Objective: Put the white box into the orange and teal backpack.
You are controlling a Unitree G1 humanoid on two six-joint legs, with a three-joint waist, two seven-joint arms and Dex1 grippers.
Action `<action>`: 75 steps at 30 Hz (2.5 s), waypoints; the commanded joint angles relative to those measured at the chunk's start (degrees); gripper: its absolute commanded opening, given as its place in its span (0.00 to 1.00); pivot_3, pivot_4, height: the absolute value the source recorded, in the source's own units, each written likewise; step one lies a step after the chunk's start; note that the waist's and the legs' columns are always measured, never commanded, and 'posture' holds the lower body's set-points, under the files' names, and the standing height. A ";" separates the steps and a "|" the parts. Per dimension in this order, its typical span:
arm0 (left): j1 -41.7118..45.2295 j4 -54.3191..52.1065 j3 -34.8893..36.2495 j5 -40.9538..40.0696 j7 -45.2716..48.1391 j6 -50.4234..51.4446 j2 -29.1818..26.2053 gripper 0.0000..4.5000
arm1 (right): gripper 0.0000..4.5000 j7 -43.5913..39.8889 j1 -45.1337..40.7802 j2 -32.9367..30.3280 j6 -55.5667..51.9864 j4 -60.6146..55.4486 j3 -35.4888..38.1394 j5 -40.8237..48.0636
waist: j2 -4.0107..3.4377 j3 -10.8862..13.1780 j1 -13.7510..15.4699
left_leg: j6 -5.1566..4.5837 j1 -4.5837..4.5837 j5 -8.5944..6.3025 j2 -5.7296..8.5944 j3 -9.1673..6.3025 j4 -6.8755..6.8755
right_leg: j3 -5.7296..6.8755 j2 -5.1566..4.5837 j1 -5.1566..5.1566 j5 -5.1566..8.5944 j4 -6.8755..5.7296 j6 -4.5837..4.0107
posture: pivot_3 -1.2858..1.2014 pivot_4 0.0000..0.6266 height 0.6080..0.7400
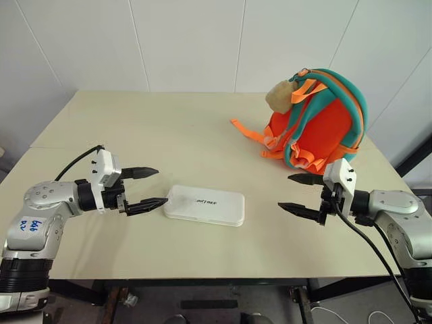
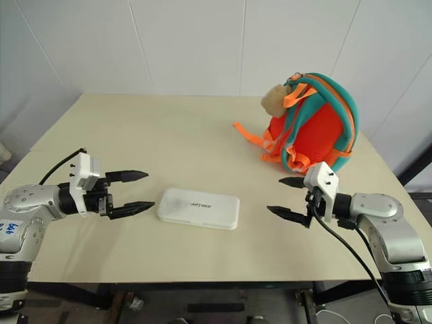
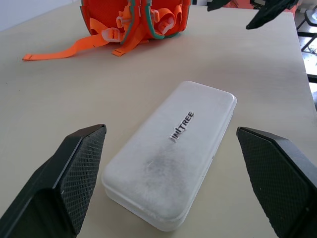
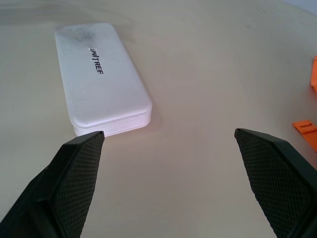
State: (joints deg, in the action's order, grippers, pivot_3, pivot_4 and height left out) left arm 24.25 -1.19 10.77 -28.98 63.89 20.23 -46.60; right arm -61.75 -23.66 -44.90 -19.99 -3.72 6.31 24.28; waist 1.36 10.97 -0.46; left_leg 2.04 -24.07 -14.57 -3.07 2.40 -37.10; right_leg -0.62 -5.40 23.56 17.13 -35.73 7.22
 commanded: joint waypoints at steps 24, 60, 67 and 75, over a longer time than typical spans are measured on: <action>3.85 18.22 -8.20 16.31 -2.95 -12.22 1.93 0.01 | 0.00 3.39 -8.30 16.30 10.56 17.69 -12.34 -11.22 | 0.00 0.00 0.29 | 0.08 0.04 0.06 -0.04 0.00 -0.03 | 0.01 0.05 0.03 0.00 -0.19 0.00 | 0.52 0.24 1.00; 0.72 6.28 -12.76 15.33 -3.37 -4.44 9.38 0.01 | 0.00 1.94 -4.98 15.22 7.57 14.19 -9.82 -10.27 | 0.00 0.00 0.35 | 0.12 0.06 0.14 -0.02 -0.03 -0.05 | 0.01 0.04 0.01 -0.02 -0.25 0.04 | 0.52 0.24 1.00; -1.54 0.02 -14.15 14.61 -3.62 -0.07 11.32 0.01 | 0.00 -1.07 -2.66 11.10 6.02 12.03 -8.02 -8.82 | 0.00 0.00 0.32 | 0.11 0.06 0.13 -0.02 -0.03 -0.05 | 0.00 0.04 0.00 -0.02 -0.23 0.04 | 0.52 0.24 1.00; -2.26 -2.75 -13.91 14.66 -4.49 2.64 12.05 0.01 | 0.00 -1.27 0.24 10.21 3.50 9.91 -7.24 -8.11 | 0.00 0.00 0.22 | 0.14 0.18 0.16 -0.02 -0.04 -0.05 | -0.02 0.05 -0.07 -0.03 -0.28 0.06 | 0.52 0.24 1.00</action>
State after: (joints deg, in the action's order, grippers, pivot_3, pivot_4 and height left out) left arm 21.94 -0.11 -2.44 -12.18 59.34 23.16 -35.48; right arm -61.48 -23.48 -35.19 -16.23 9.17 -0.12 14.08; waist 1.36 10.97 -0.24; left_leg 2.19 -23.87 -14.41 -3.09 2.36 -37.15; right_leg -0.65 -5.35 23.47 17.10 -36.01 7.28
